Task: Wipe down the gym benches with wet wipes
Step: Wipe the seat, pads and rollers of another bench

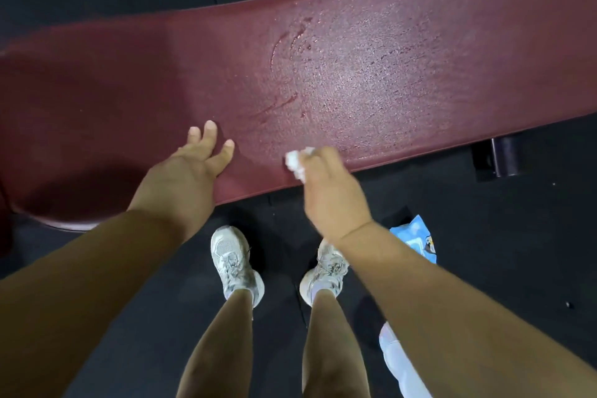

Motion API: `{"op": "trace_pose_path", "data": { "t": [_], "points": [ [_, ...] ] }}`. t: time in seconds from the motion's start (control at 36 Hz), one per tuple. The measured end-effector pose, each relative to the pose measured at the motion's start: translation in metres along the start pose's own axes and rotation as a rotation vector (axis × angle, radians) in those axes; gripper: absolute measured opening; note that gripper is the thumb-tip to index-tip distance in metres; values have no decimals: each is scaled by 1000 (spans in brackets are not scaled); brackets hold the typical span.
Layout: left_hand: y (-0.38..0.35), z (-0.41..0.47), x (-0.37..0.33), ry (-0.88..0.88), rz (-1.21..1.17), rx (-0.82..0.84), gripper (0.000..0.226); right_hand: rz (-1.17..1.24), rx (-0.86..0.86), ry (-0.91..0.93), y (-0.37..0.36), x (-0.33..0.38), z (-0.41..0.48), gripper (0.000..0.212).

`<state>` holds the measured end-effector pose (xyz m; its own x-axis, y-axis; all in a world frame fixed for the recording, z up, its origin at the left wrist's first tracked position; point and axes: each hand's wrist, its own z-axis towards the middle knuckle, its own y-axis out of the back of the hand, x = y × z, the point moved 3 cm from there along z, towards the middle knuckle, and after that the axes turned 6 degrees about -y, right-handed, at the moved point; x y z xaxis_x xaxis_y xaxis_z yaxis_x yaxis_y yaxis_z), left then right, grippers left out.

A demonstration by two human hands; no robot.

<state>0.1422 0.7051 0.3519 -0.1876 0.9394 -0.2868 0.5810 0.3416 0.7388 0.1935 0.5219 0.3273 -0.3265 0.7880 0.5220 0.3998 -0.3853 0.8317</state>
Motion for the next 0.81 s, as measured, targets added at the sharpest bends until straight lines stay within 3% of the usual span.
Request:
{"op": "trace_pose_path", "data": {
  "t": [0.14, 0.22, 0.28, 0.33, 0.44, 0.53, 0.58, 0.81],
  "points": [
    [3, 0, 5, -31, -25, -2, 75, -48, -311, -542, 55, -62, 21, 24],
    [7, 2, 6, -37, -65, 19, 74, -50, -405, -666, 55, -58, 32, 25],
    [10, 4, 7, -35, -81, 44, 78, -41, -402, -626, 34, -30, 35, 25],
    [13, 6, 8, -34, -91, 66, 80, 30, -326, -448, 7, 10, 34, 26],
    [18, 5, 9, -38, -135, 109, 80, 63, 25, -4, -28, 61, 29, 30],
    [23, 5, 14, 12, -202, 97, 79, -48, 164, 117, -19, 47, 42, 31],
    [27, 4, 17, 53, -254, 52, 75, -114, 96, 83, 1, 27, 58, 32],
    [45, 16, 40, 143, -262, -33, 69, -253, -275, -441, 64, -29, 126, 28]
  ]
}}
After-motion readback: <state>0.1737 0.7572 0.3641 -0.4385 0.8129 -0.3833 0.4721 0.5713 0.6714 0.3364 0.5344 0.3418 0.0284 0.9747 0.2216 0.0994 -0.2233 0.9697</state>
